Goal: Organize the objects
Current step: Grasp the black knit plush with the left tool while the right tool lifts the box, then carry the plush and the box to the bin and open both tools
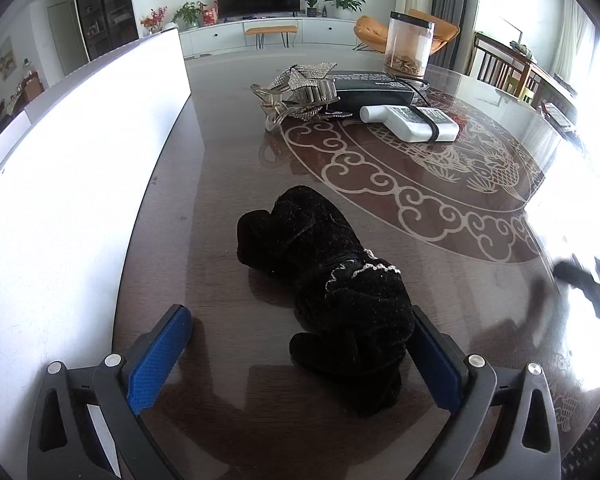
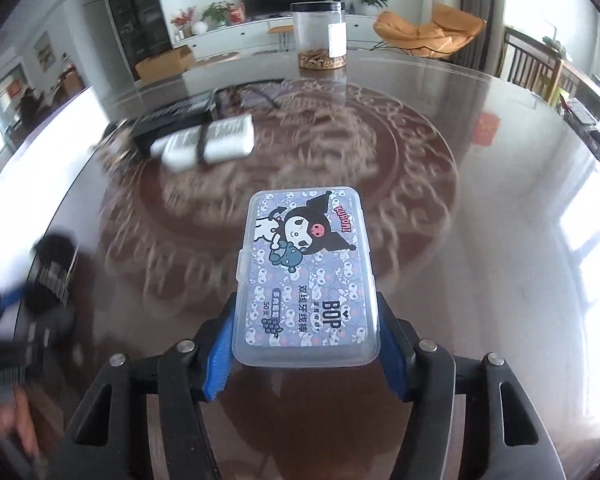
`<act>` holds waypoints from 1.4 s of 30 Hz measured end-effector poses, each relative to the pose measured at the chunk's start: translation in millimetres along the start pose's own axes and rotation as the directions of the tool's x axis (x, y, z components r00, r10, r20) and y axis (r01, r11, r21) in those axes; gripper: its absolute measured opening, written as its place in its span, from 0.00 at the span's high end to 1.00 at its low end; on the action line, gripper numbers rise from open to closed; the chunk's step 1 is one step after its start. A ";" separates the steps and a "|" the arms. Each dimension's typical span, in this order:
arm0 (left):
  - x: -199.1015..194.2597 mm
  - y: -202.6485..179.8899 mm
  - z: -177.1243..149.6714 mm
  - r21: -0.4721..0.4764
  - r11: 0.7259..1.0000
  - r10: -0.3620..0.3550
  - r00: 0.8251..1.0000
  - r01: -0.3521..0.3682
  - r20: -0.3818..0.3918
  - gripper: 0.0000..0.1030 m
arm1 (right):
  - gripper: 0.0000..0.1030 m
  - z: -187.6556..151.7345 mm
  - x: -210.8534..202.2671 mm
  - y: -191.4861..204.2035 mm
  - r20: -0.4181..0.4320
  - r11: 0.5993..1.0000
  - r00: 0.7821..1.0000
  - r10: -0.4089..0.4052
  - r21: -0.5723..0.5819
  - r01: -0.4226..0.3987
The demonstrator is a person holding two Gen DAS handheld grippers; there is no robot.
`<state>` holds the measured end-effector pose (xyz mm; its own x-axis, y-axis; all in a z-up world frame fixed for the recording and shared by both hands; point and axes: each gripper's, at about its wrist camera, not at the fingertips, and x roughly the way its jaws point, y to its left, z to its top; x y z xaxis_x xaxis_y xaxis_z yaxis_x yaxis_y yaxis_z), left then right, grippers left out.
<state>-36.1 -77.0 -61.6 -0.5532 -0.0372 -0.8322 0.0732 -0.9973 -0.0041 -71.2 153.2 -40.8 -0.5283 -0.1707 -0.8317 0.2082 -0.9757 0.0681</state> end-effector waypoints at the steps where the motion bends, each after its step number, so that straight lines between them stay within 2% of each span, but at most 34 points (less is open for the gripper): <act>1: -0.5 -0.3 0.4 0.008 1.000 -0.001 1.000 0.002 -0.013 0.00 | 0.40 -8.5 -6.6 -0.6 -0.014 1.000 1.000 0.011 -0.010 -0.011; 3: -1.8 -2.0 -1.0 0.027 1.000 -0.012 0.999 0.014 -0.053 0.00 | 0.40 -10.3 -11.8 -4.9 -0.048 1.000 0.999 0.020 -0.004 -0.020; 7: -1.1 -2.1 2.3 0.051 0.998 -0.024 0.993 0.030 -0.115 0.00 | 0.34 2.1 -5.9 -18.7 -0.118 0.994 0.990 0.075 0.093 -0.064; 10: -0.2 0.2 7.3 0.061 0.997 -0.042 0.987 0.052 -0.157 0.00 | 0.25 8.6 -1.9 -16.5 -0.153 0.995 0.987 0.057 0.085 -0.044; 12: -3.9 5.2 9.6 0.050 0.997 -0.059 0.989 0.067 -0.134 0.00 | 0.22 9.8 0.0 -11.0 -0.171 0.999 0.985 0.035 0.046 -0.028; 14: -13.2 11.3 11.6 0.035 0.994 -0.096 0.993 0.099 -0.072 0.03 | 0.25 11.4 1.9 -7.1 -0.167 1.000 0.986 0.027 0.006 -0.027; 15: -18.3 13.3 12.4 0.032 0.994 -0.103 0.994 0.104 -0.038 0.25 | 0.39 10.8 -0.6 -6.5 -0.152 1.000 0.988 0.011 -0.011 -0.013; 16: -23.8 15.5 14.1 0.029 0.991 -0.134 0.991 0.134 -0.003 0.55 | 0.39 9.9 -1.2 -7.1 -0.152 1.000 0.988 0.003 -0.017 -0.006; 17: -25.8 16.5 15.1 0.026 0.988 -0.155 0.988 0.155 0.010 0.77 | 0.39 7.9 -3.7 -8.8 -0.152 1.000 0.988 0.002 -0.013 -0.004; 23: -58.5 13.1 11.8 0.026 0.967 -0.256 0.958 0.255 0.126 0.80 | 0.39 3.1 -40.5 -10.8 -0.083 0.999 0.996 0.045 0.008 -0.045; 27: -81.0 12.9 -0.4 0.024 0.961 -0.274 0.947 0.274 0.166 0.80 | 0.39 14.2 -65.5 8.3 -0.027 0.996 0.996 0.086 -0.024 -0.087; 30: -93.4 18.8 -9.4 0.017 0.959 -0.282 0.944 0.284 0.171 0.81 | 0.39 26.1 -80.6 30.6 0.012 0.990 0.992 0.127 -0.056 -0.126; 32: -101.2 23.3 -16.4 0.013 0.952 -0.303 0.937 0.305 0.175 0.90 | 0.39 32.1 -89.2 46.1 0.037 0.985 0.986 0.160 -0.074 -0.157; 37: -129.5 32.5 -21.8 0.013 0.939 -0.337 0.914 0.343 0.227 0.90 | 0.39 43.8 -106.7 75.3 0.066 0.969 0.971 0.228 -0.108 -0.221; 39: -128.9 31.2 -17.3 0.027 0.938 -0.343 0.919 0.345 0.193 0.90 | 0.39 46.6 -112.4 84.4 0.075 0.967 0.971 0.227 -0.139 -0.215; 40: -126.9 29.5 -16.6 0.027 0.941 -0.338 0.927 0.338 0.164 0.89 | 0.39 47.5 -114.6 87.7 0.081 0.966 0.971 0.224 -0.149 -0.211; 42: -123.2 24.8 -18.3 0.009 0.960 -0.280 0.950 0.281 0.137 0.82 | 0.39 48.7 -117.9 89.1 0.086 0.964 0.968 0.236 -0.146 -0.222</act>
<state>49.0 -96.1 30.6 -0.6598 0.2351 -0.7137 -0.0927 -0.9680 -0.2332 -30.5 79.7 90.2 -0.5331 -0.4070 -0.7417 0.4379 -0.8829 0.1696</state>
